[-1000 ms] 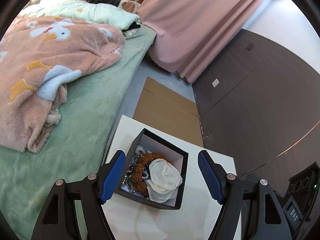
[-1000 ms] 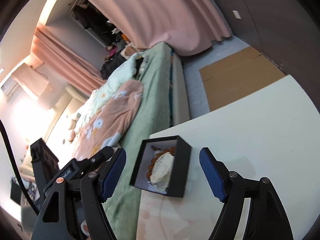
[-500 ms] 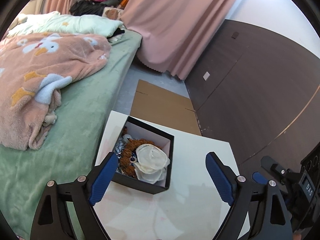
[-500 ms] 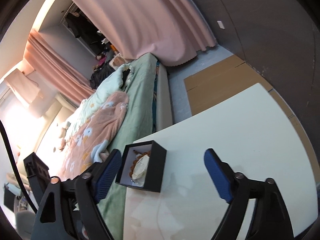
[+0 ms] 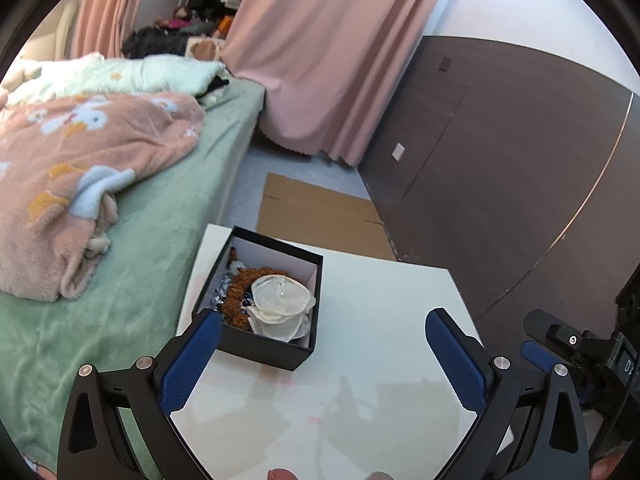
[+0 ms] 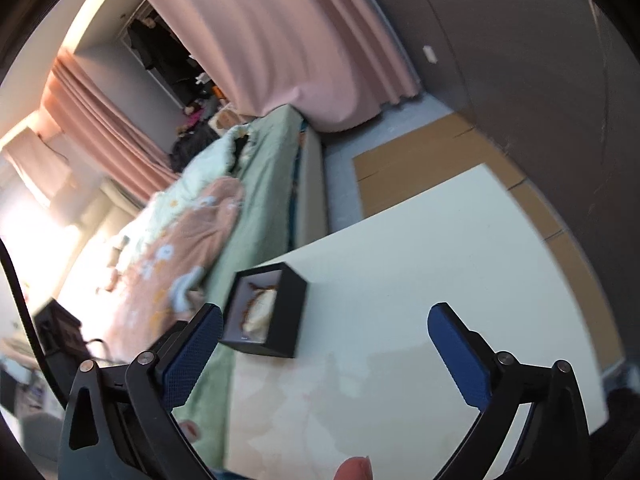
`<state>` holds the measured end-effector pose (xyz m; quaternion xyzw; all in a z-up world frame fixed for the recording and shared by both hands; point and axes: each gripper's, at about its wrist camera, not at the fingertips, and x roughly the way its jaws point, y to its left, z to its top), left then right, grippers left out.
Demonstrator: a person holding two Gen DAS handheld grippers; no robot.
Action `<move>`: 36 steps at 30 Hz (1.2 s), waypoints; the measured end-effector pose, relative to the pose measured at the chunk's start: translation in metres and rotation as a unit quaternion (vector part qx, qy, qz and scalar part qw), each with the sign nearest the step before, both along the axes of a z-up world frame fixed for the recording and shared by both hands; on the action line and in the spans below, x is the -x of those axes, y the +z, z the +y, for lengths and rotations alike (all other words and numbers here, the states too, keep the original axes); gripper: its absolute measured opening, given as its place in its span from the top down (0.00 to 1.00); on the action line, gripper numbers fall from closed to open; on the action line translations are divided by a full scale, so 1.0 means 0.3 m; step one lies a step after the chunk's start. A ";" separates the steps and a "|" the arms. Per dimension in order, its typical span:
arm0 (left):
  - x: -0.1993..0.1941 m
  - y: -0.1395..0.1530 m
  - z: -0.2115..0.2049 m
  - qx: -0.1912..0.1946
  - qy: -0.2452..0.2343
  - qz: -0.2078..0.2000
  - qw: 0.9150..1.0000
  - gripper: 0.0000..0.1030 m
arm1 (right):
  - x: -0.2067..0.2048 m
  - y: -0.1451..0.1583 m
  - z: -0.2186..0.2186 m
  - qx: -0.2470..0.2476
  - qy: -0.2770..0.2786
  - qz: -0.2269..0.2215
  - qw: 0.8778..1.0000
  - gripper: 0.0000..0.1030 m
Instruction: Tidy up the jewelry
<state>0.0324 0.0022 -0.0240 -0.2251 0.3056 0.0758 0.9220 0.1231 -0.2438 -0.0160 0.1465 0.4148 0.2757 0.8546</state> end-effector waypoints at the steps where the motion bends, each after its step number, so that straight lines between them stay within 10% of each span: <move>1: 0.002 0.002 -0.012 -0.005 -0.003 -0.002 1.000 0.01 | 0.005 0.001 0.000 0.009 -0.003 -0.004 1.000 0.00; 14: 0.032 0.023 -0.088 -0.065 -0.001 -0.010 0.998 0.01 | 0.057 0.036 -0.025 0.096 0.000 -0.040 0.995 0.00; 36: 0.061 0.071 -0.108 -0.079 0.002 -0.031 0.996 0.01 | 0.145 0.103 -0.027 0.100 0.017 -0.056 0.993 0.00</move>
